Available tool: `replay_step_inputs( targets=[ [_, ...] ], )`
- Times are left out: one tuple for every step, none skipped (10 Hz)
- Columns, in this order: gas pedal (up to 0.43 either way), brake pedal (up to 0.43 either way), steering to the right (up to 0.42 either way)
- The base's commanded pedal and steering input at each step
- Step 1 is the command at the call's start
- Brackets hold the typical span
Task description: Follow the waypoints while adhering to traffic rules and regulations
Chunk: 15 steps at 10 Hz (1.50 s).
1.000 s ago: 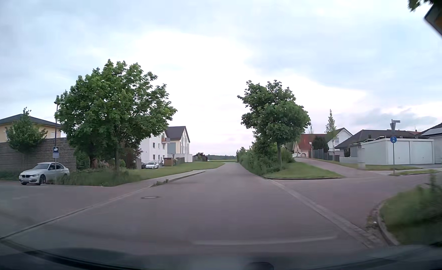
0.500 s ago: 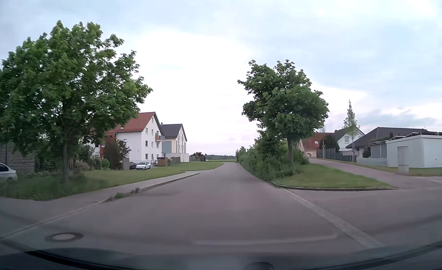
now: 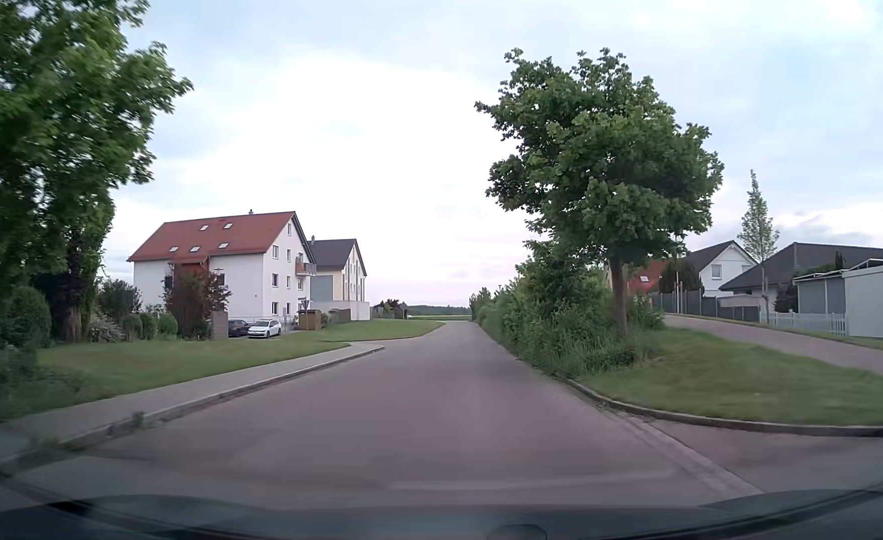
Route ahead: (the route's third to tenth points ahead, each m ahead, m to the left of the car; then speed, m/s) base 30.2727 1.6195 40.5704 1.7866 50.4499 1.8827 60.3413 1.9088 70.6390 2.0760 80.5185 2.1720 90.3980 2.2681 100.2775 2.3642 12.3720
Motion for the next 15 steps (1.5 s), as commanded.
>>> replay_step_inputs(
  targets=[
    [0.138,0.000,0.001],
    [0.138,0.000,0.001],
    [0.138,0.000,0.001],
    [0.138,0.000,0.001],
    [0.138,0.000,0.001],
    [0.138,0.000,0.001],
    [0.138,0.000,0.001],
    [0.138,0.000,0.000],
    [0.138,0.000,-0.001],
    [0.138,0.000,-0.002],
    [0.138,0.000,-0.002],
    [0.138,0.000,-0.003],
    [0.138,0.000,-0.004],
    [0.138,0.000,-0.005],
    [0.138,0.000,-0.006]
  ],
)
